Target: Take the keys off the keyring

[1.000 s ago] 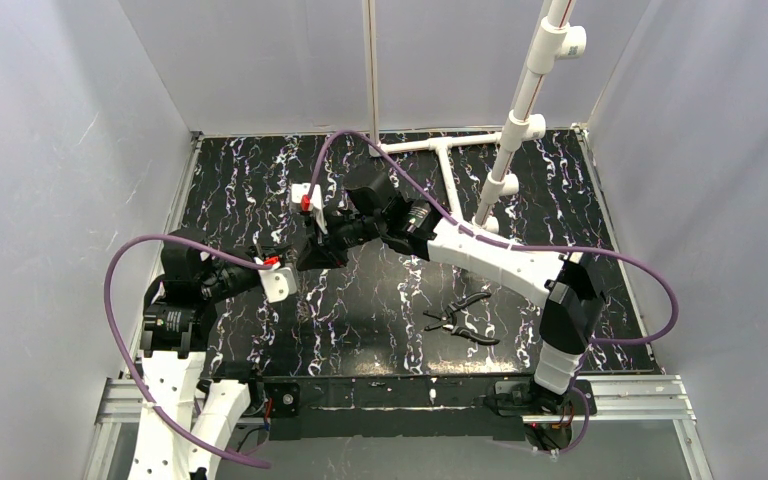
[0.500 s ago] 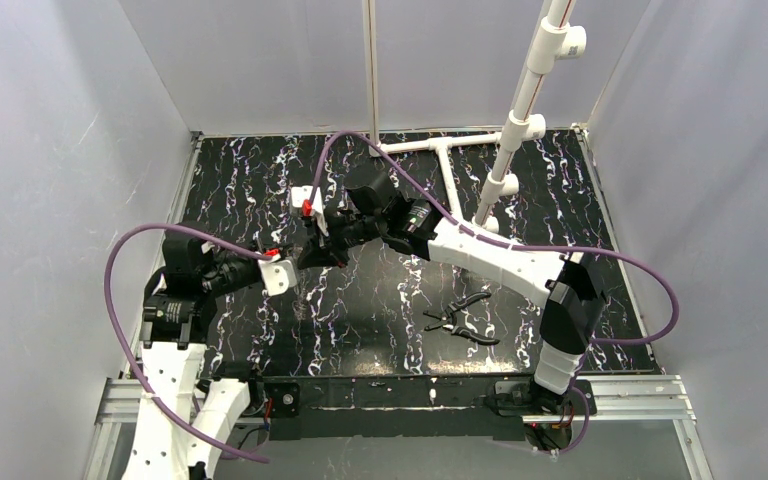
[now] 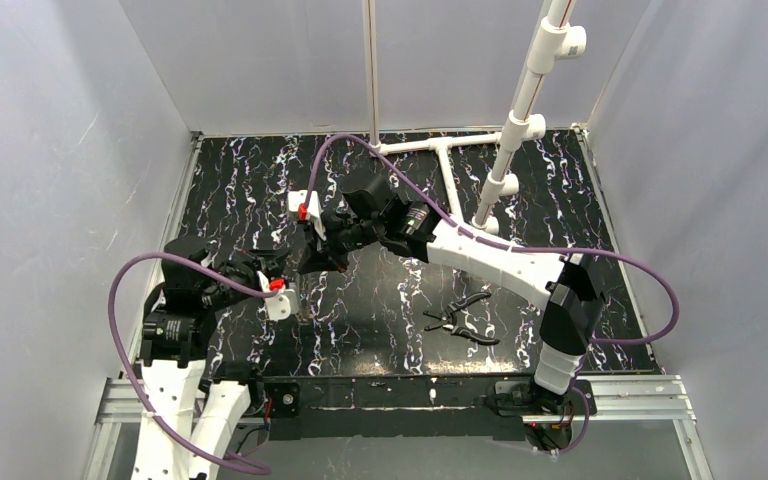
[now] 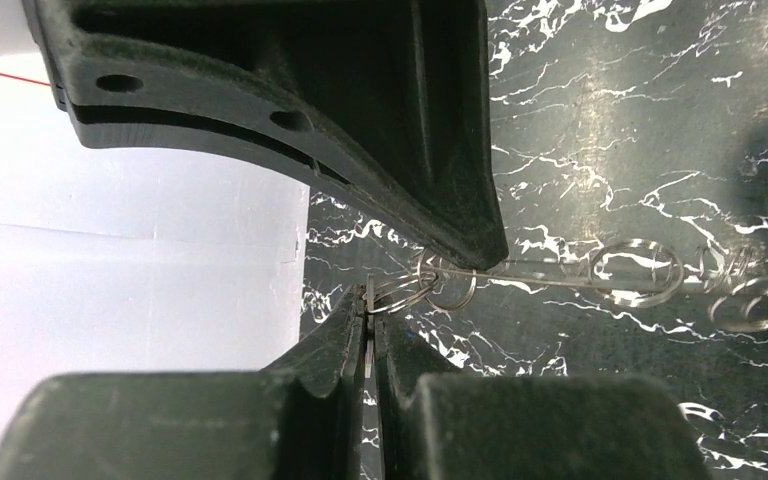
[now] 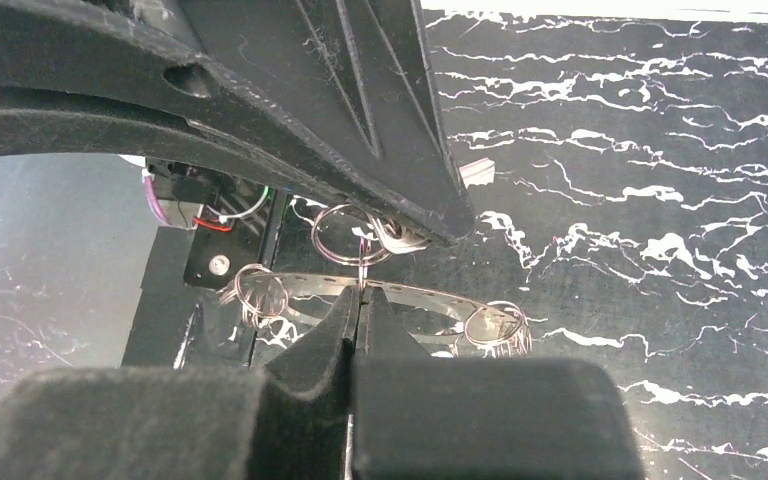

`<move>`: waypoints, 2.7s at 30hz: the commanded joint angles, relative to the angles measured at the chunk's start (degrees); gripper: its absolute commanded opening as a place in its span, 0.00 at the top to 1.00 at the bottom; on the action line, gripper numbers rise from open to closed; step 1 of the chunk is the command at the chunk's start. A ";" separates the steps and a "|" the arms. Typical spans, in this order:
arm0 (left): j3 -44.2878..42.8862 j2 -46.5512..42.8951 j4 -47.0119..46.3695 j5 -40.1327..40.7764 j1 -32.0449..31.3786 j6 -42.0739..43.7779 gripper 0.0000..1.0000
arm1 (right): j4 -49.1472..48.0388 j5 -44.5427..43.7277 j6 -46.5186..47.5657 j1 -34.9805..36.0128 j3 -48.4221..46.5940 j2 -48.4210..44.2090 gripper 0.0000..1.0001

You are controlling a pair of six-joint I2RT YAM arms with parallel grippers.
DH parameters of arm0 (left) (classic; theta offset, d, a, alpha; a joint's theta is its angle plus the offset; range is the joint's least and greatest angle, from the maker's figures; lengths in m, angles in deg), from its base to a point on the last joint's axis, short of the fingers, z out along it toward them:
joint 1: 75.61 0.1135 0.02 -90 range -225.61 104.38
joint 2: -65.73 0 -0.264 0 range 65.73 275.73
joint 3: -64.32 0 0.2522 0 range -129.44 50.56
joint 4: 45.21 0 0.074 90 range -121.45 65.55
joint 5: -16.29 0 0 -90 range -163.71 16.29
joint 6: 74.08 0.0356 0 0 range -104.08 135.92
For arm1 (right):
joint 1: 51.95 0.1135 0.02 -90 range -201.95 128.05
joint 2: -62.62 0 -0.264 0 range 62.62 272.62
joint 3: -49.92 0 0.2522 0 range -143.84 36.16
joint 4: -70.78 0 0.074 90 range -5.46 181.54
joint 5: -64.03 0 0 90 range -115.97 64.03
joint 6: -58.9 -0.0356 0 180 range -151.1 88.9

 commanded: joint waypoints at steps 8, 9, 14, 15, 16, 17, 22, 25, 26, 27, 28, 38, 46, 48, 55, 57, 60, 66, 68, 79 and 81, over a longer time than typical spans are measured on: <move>2.33 -0.04 -0.41 1.95 -0.22 2.04 1.00 | 0.72 -0.60 0.73 -0.77 -0.13 -3.06 0.99; 2.67 -0.24 -0.36 1.90 -0.22 2.09 1.00 | 0.72 -0.53 0.75 -0.88 -0.35 -2.99 0.99; 3.87 -0.86 -0.37 0.34 -0.23 1.30 1.00 | 0.25 -0.15 0.47 -0.90 -0.70 -2.79 0.99; 4.13 -0.90 -0.33 0.14 -0.25 1.42 1.00 | 0.13 -0.15 0.47 -0.90 -0.70 -2.79 0.99; 4.39 -0.93 -0.35 -0.02 -0.23 1.56 1.00 | 0.04 -0.07 0.59 -0.90 -0.70 -2.79 0.99; 4.59 -0.96 -0.33 -0.26 -0.22 1.47 1.00 | -0.06 0.00 0.78 -0.90 -0.77 -2.79 0.99; 4.96 -0.63 -1.14 -1.40 -0.22 -3.19 1.00 | -0.16 -1.88 1.53 -0.86 -1.31 -2.56 0.99; 5.99 -1.02 -5.21 -0.27 -0.22 -7.27 1.00 | -0.60 -2.27 -0.35 -0.90 -1.03 -2.53 0.99; 6.26 -1.20 -6.35 -0.11 -0.22 -7.86 1.00 | -1.01 -2.27 -1.13 -0.90 -0.59 -2.67 0.99; 6.44 -1.51 -7.10 -0.16 -0.24 -8.10 1.00 | -1.42 -2.31 -1.91 -0.90 0.05 -2.77 0.99; 6.49 -1.73 -7.65 -0.40 -0.23 -8.10 1.00 | -1.78 -2.45 -2.68 -0.90 0.61 -2.79 0.99; 5.02 -2.53 -7.89 -2.73 -0.31 -4.32 1.00 | -4.78 -2.87 -8.46 -0.83 4.40 -2.36 0.99; 5.02 -3.42 -7.58 -2.42 -1.19 2.06 1.00 | -5.91 -2.33 -13.24 -0.81 3.96 -1.04 0.99; 4.86 -3.82 -7.33 -1.73 -1.28 3.08 1.00 | -6.05 -3.06 -14.23 -0.87 3.96 -0.78 0.99; 4.12 -4.40 -5.15 1.50 -1.28 3.82 1.00 | -7.86 -6.29 -18.53 -3.11 4.84 -1.28 0.99; 4.36 -4.72 -5.15 1.87 -1.28 3.98 1.00 | -8.67 -7.19 -19.85 -3.95 5.34 -1.50 0.99; 4.62 -4.71 -4.98 2.55 -1.28 4.04 1.00 | -10.43 -7.71 -21.22 -5.10 6.83 -2.27 0.99; 4.18 -3.12 -4.55 3.78 -1.30 2.85 1.00 | -12.79 -7.55 -22.98 -7.06 8.97 -3.80 0.99; 4.33 -2.72 -4.18 3.78 -1.28 2.64 1.00 | -12.90 -7.27 -23.79 -7.70 9.50 -4.21 0.99; 5.03 -1.21 -1.90 2.60 -1.28 1.67 1.00 | -19.75 0.16 -26.64 -8.63 11.09 -5.17 0.99; 4.80 -0.77 -1.91 2.48 -1.28 0.84 1.00 | -20.86 1.96 -26.95 -8.63 11.40 -5.17 0.99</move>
